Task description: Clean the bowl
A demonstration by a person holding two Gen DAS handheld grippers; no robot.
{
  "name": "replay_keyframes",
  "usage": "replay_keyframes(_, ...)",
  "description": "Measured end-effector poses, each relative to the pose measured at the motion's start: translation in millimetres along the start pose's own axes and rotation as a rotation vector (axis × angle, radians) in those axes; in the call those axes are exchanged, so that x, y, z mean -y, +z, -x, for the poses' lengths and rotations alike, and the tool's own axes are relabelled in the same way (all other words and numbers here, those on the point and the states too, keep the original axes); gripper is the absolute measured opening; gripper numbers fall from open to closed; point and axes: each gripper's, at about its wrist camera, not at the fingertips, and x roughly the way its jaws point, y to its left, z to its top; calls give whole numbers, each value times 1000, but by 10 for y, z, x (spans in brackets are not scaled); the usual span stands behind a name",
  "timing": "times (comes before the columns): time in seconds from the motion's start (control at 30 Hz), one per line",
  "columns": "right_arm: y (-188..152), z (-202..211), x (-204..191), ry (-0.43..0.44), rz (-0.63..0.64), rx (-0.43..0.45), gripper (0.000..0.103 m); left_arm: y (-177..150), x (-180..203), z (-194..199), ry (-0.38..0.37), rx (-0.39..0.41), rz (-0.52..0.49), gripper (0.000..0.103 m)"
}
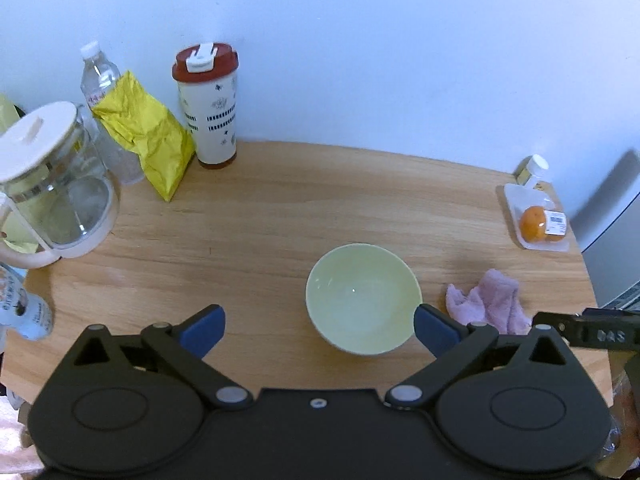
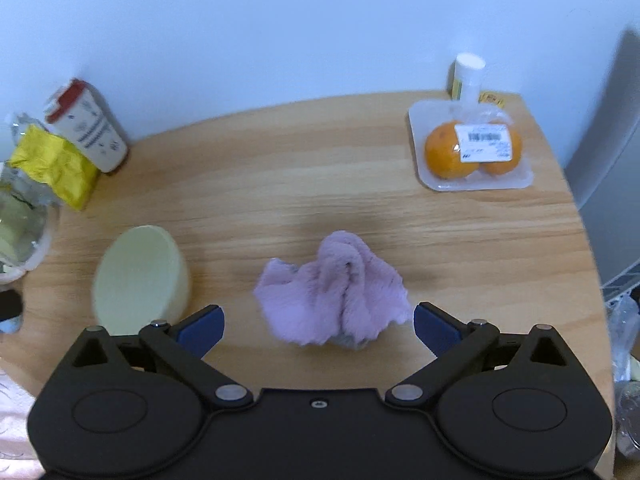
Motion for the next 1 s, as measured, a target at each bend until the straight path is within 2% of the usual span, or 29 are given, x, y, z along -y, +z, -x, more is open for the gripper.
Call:
replay_keyframes(0.17,-176,516,-367,-55,40,18,103,-94,-43,267,22,-8,-19,102)
replay_keyframes(0.3,-296,786,-547,-30,27,27,103,-201,-52,452,18,-13,-56,102)
replay_keyframes(0.43,-464,1011,-759,-103,71,77,103,-293,-63,598,13,-18,-59,102)
replay_keyframes(0.6,-568,1173,-826,-115,67,100,103,-365,-41,772,17,21,-90,102)
replay_keyframes(0.77,-562,1321,-872,-118,51,129,103,-350,-62,860,33,38,-78,102)
replay_keyframes(1.0,-648,1276,-945,-114,70,107,103,-372,-40,924,27,64,-79,102)
